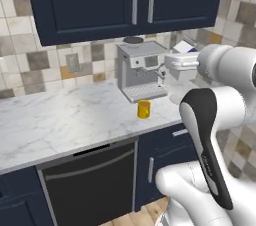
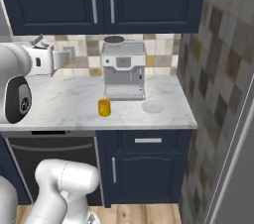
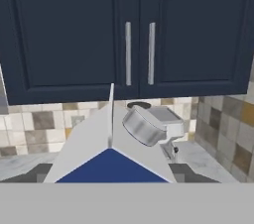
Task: Take a sugar cube from the saucer and place it inside the coffee. Then, grab milk from the fridge and place it next to the coffee on the counter to sweeten the coffee.
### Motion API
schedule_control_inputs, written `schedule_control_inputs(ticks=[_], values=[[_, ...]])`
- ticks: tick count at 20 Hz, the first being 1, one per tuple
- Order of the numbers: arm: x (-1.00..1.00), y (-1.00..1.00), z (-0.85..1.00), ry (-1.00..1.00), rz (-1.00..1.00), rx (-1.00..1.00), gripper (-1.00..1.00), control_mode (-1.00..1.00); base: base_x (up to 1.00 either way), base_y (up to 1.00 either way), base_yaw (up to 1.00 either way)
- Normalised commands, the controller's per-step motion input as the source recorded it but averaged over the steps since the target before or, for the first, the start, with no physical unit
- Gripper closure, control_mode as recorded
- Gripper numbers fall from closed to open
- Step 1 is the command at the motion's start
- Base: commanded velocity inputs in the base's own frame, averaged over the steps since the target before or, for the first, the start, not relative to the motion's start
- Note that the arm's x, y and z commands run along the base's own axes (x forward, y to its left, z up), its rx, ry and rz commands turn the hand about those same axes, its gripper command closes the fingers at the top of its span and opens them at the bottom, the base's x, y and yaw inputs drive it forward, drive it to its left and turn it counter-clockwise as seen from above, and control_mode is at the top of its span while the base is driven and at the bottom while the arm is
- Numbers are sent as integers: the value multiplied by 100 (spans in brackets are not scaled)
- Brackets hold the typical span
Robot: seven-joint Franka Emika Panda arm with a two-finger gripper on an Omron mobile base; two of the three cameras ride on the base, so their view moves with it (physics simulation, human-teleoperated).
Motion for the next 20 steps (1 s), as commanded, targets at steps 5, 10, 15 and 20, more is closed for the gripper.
schedule_control_inputs(ticks=[5,10,15,20], values=[[0,0,0,0,0,0,100,100,2,21,8],[0,0,0,0,0,0,100,100,21,10,10],[0,0,0,0,0,0,100,100,7,4,16],[-2,32,-18,7,-1,0,100,-100,2,4,2]])
